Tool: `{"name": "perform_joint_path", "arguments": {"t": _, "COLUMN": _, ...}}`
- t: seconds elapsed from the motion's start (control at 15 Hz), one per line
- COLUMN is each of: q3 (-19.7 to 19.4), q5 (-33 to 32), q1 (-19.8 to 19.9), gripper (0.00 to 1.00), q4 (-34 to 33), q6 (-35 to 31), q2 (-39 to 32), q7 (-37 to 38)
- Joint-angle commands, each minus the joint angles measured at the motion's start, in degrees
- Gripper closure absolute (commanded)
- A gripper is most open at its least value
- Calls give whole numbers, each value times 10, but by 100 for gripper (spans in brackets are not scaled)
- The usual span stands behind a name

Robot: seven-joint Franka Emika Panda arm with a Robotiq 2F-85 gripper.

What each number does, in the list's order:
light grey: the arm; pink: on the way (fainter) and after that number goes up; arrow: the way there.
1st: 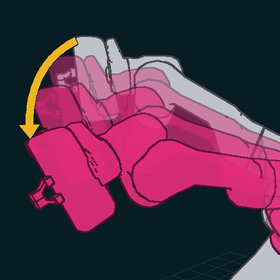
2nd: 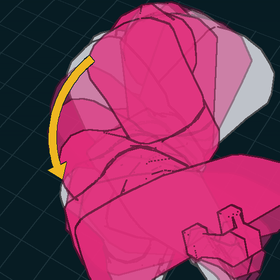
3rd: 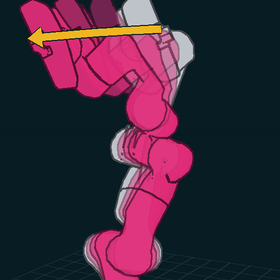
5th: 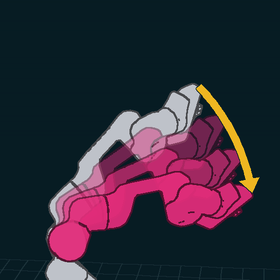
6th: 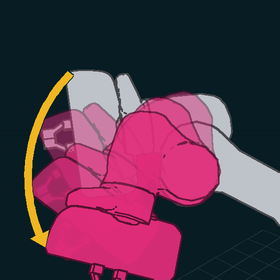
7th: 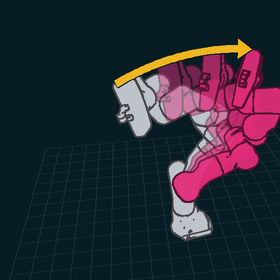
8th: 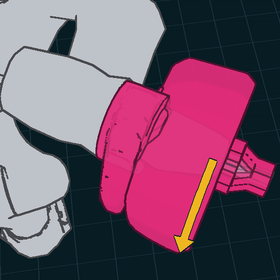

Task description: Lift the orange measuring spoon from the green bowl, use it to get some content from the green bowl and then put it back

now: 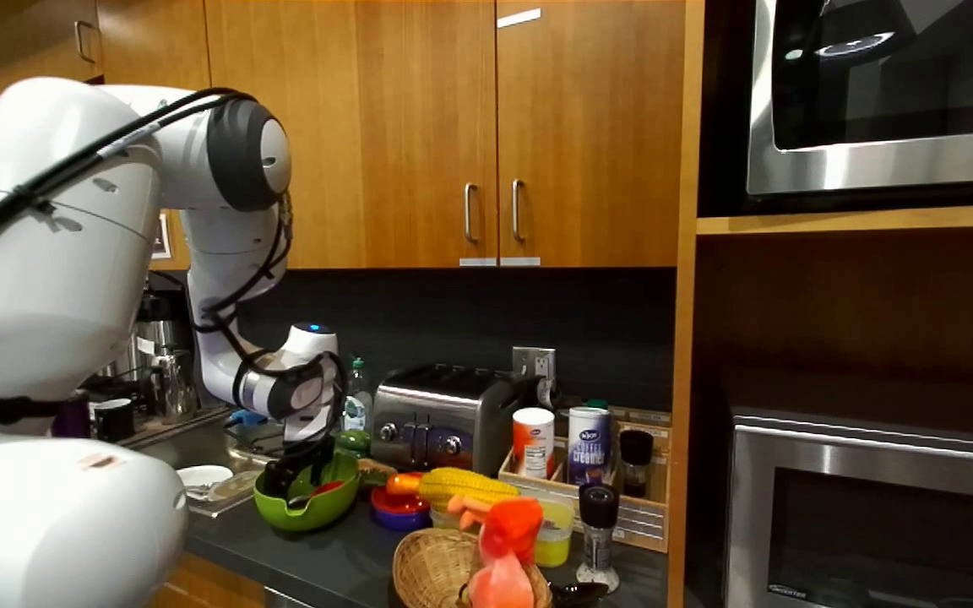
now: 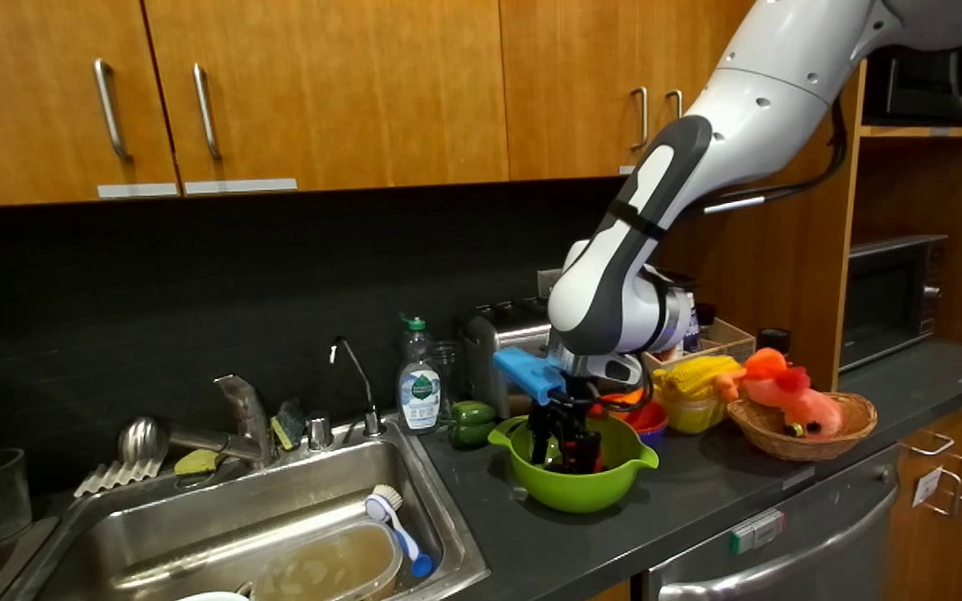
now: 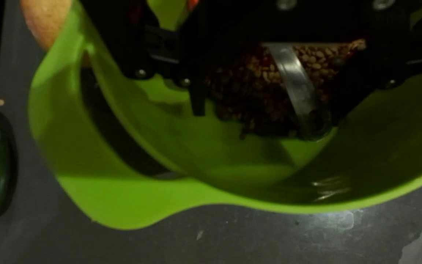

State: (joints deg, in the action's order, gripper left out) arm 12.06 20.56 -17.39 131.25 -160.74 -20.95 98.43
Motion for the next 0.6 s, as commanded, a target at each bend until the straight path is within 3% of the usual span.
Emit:
{"name": "perform_joint_path", "arguments": {"t": 0.0, "q3": -5, "q5": 1, "q1": -9, "gripper": 46, "q4": 30, "q6": -7, "q2": 36, "q7": 13}}
{"name": "perform_joint_path", "arguments": {"t": 0.27, "q3": -2, "q5": 2, "q1": -4, "gripper": 77, "q4": 34, "q6": 2, "q2": 44, "q7": 8}}
{"name": "perform_joint_path", "arguments": {"t": 0.33, "q3": -1, "q5": 3, "q1": -2, "gripper": 36, "q4": 33, "q6": 4, "q2": 43, "q7": 6}}
{"name": "perform_joint_path", "arguments": {"t": 0.4, "q3": 0, "q5": 5, "q1": -2, "gripper": 40, "q4": 35, "q6": 7, "q2": 46, "q7": 7}}
{"name": "perform_joint_path", "arguments": {"t": 0.53, "q3": 1, "q5": 6, "q1": 0, "gripper": 36, "q4": 34, "q6": 7, "q2": 43, "q7": 4}}
